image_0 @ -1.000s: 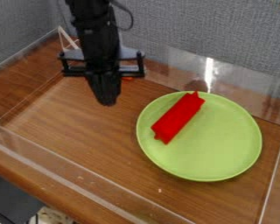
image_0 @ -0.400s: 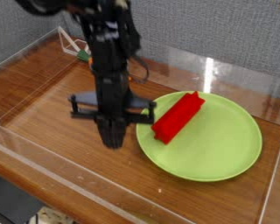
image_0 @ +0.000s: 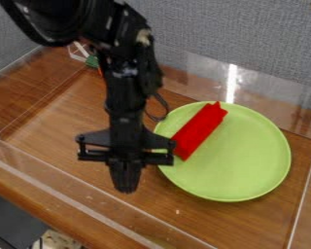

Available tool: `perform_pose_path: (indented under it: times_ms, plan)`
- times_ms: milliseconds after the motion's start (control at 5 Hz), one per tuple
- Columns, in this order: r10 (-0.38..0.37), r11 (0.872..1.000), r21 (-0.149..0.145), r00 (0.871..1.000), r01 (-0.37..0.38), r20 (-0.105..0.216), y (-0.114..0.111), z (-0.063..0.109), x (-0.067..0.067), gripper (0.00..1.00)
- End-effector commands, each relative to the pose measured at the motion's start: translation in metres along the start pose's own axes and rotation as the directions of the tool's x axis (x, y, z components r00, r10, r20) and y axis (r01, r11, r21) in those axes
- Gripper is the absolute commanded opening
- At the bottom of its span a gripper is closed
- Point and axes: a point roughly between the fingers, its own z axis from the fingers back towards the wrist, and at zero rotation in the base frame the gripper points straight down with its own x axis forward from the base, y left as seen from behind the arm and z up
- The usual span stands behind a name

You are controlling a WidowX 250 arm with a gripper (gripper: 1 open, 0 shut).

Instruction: Put the red object on the right side

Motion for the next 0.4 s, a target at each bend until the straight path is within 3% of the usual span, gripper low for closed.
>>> perform_pose_path:
  times_ms: [0,200]
  plan:
    - [-0.121,0.992,-0.019,0.992,0.122,0.04,-0.0085,0.0196,-0.0043,0.0]
    - [-0.209,0.977,-0.02,0.977,0.21,0.045,-0.0181,0.0264,-0.0039,0.0]
